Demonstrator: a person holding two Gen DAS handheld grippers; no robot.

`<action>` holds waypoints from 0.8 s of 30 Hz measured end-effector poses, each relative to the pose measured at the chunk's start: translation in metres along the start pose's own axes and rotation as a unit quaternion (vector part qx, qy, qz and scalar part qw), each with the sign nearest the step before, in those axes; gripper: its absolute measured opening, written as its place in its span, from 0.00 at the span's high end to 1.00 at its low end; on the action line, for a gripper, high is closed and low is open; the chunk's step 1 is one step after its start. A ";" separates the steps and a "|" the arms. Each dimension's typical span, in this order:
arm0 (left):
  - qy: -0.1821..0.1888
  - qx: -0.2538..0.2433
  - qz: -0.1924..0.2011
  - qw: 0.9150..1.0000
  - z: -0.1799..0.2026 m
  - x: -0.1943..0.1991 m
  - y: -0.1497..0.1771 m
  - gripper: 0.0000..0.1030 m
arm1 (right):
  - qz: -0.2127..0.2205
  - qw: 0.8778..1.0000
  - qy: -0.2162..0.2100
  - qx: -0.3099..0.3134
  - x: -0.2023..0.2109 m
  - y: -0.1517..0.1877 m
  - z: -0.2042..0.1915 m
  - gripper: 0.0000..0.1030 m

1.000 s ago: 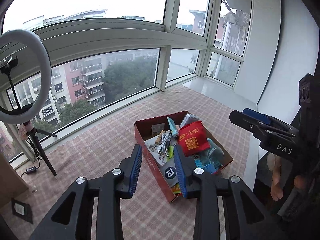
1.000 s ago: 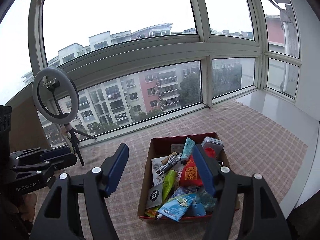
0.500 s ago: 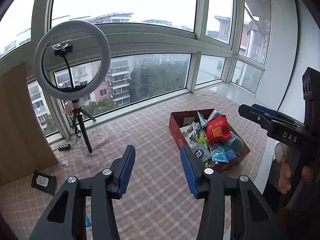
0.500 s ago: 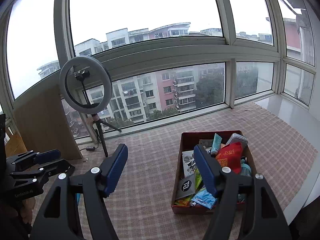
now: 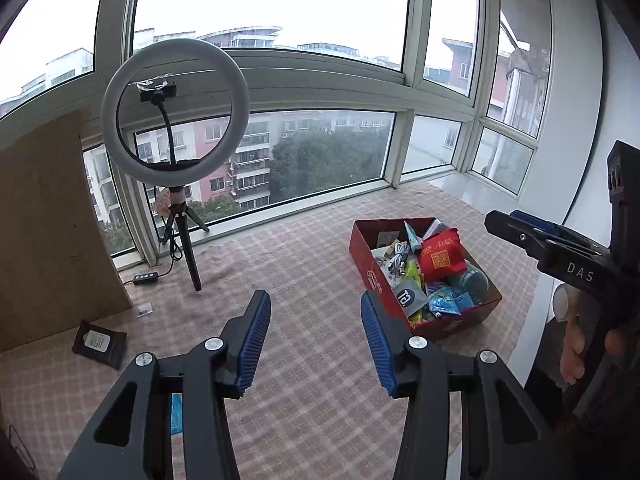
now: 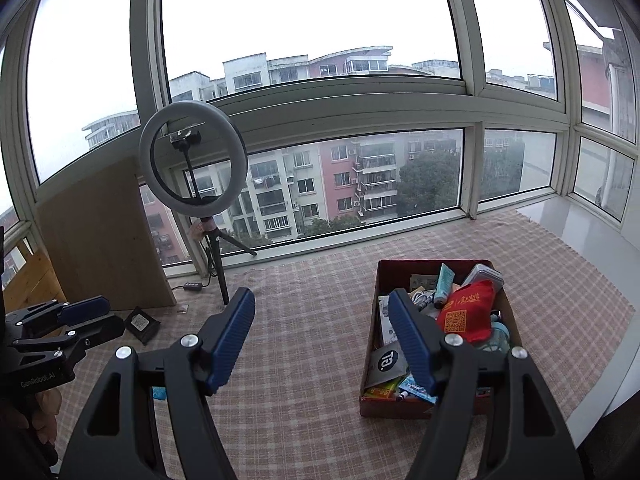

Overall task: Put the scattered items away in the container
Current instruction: 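Move both tools back toward the blue tissue pack and black wet-wipe pack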

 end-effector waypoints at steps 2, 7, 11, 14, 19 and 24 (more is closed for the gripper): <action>0.011 -0.004 -0.005 1.000 0.010 -0.004 0.002 0.56 | -0.001 1.000 0.013 -0.006 0.007 0.004 0.012 0.34; 0.044 -0.022 -0.020 0.999 0.045 -0.016 0.005 0.56 | -0.009 0.999 0.045 -0.028 0.023 0.017 0.044 0.34; 0.071 -0.038 -0.032 0.996 0.075 -0.024 0.008 0.56 | -0.012 0.997 0.062 -0.043 0.036 0.025 0.064 0.34; 0.083 -0.051 -0.035 0.995 0.096 -0.027 0.007 0.56 | -0.011 0.996 0.072 -0.047 0.044 0.026 0.075 0.34; 0.086 -0.062 -0.031 0.994 0.108 -0.024 0.006 0.56 | -0.009 0.996 0.069 -0.050 0.048 0.024 0.081 0.32; 0.056 -0.049 -0.025 0.997 0.086 -0.024 -0.001 0.56 | 0.001 0.998 0.055 -0.042 0.043 0.017 0.073 0.32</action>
Point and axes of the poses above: each gripper's, at about its wrist camera, not at the fingertips, and x roughly against the way its jaws point, z to its right, y to its underside, the point moved 8 cm from there along -x, roughly the way its jaws point, and after that the axes turned 11 degrees about x, right-handed, at the moved point
